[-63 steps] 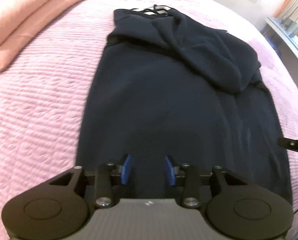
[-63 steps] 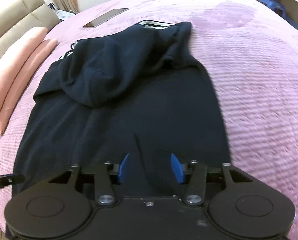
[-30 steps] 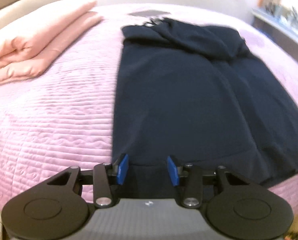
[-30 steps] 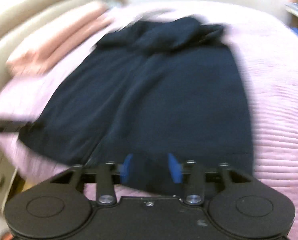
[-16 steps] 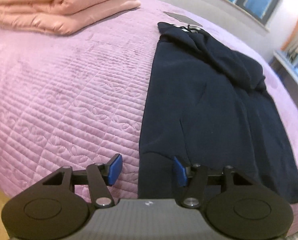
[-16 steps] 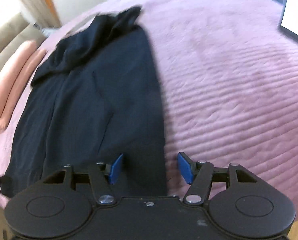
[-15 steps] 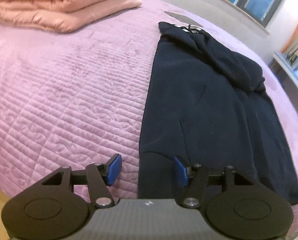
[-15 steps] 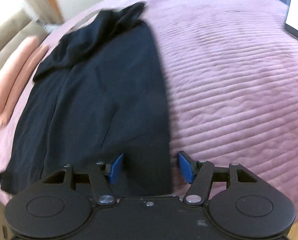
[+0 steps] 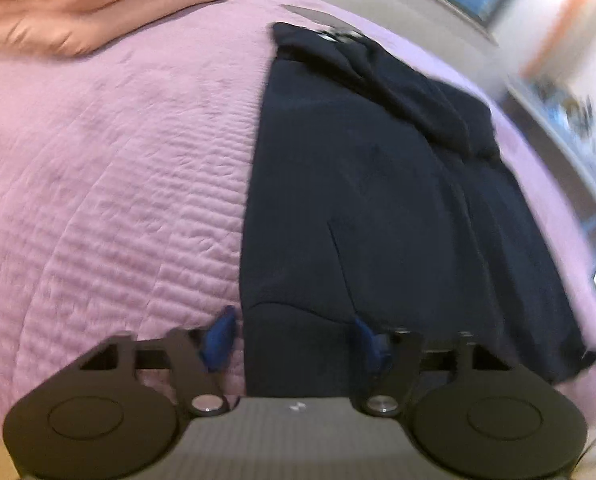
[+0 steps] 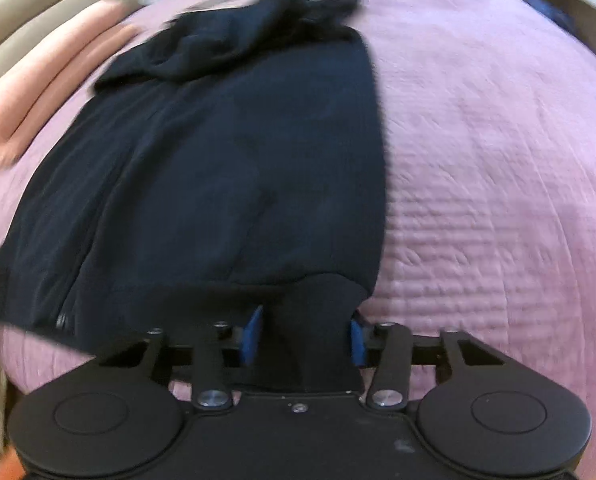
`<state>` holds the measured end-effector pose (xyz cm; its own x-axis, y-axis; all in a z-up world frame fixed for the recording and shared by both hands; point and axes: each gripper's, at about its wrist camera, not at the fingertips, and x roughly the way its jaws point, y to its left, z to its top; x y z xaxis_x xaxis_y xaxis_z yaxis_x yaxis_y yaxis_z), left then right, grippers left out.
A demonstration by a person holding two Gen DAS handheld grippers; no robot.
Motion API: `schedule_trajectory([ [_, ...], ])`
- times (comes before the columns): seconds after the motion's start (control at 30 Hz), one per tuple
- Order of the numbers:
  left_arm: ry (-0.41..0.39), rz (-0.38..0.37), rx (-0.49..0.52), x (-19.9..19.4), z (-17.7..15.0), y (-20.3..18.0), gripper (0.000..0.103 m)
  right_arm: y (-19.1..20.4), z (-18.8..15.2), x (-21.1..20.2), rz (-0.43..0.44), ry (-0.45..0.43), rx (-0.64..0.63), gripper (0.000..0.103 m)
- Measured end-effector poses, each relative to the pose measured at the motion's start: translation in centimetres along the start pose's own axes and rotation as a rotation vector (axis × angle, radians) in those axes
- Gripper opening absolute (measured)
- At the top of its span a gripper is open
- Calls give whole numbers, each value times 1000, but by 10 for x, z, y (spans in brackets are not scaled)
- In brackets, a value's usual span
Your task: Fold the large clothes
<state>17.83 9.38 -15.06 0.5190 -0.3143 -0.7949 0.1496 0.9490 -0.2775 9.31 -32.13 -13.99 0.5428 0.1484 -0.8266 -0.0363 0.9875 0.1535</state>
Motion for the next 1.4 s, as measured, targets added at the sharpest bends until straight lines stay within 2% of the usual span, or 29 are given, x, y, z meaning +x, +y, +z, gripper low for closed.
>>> schedule_trajectory([
  [0.03,-4,5,15,-1,1,-3,41,10,-3,-3,48,-13,-98,17],
  [0.07,-5,-19,7,-2,3,-5,34,18,-2,1,40,17,-151,17],
  [0.13,0,-46,-32,-3,6,-4,17,23,8,5,27,57,-167,16],
  [0.2,27,-71,-113,-4,16,2,12,13,26,0,55,80,-89,14],
  [0.27,30,-85,-209,-10,33,11,11,2,50,-10,71,80,-9,13],
  [0.33,20,-86,-257,-16,57,14,11,-6,80,-18,91,55,34,12],
  [0.4,2,-108,-268,-20,89,12,11,-7,114,-22,106,9,36,12],
  [0.5,-59,-135,-233,-14,148,3,11,-5,169,-13,86,-98,-67,12],
  [0.57,-113,-130,-223,3,187,-2,13,-9,202,6,30,-173,-99,12],
  [0.6,-129,-121,-243,14,205,-4,18,-14,211,18,-22,-198,-77,13],
  [0.67,-143,-131,-290,34,234,-5,21,-30,237,46,-123,-164,4,28],
  [0.7,-158,-125,-294,40,243,-7,27,-36,245,52,-152,-137,36,41],
  [0.73,-171,-109,-295,43,250,-10,36,-42,249,51,-153,-137,61,42],
  [0.77,-177,-89,-287,44,255,-14,40,-46,249,47,-132,-150,63,42],
  [0.8,-177,-65,-270,44,256,-18,49,-48,249,44,-116,-155,48,48],
  [0.83,-177,-35,-244,45,257,-23,55,-47,249,45,-118,-140,30,54],
  [0.87,-172,-12,-220,46,257,-28,55,-47,250,51,-101,-94,16,56],
  [0.97,-117,30,-166,49,255,-36,53,-45,246,65,39,11,55,55],
  [1.07,-63,54,-172,59,255,-42,53,-31,245,82,169,147,87,55],
  [1.13,-54,68,-176,63,255,-49,54,-15,240,92,190,227,100,55],
  [1.27,-31,99,-149,71,256,-59,54,9,232,101,270,316,178,55],
  [1.4,8,131,-101,83,258,-63,54,35,233,112,291,378,156,56],
])
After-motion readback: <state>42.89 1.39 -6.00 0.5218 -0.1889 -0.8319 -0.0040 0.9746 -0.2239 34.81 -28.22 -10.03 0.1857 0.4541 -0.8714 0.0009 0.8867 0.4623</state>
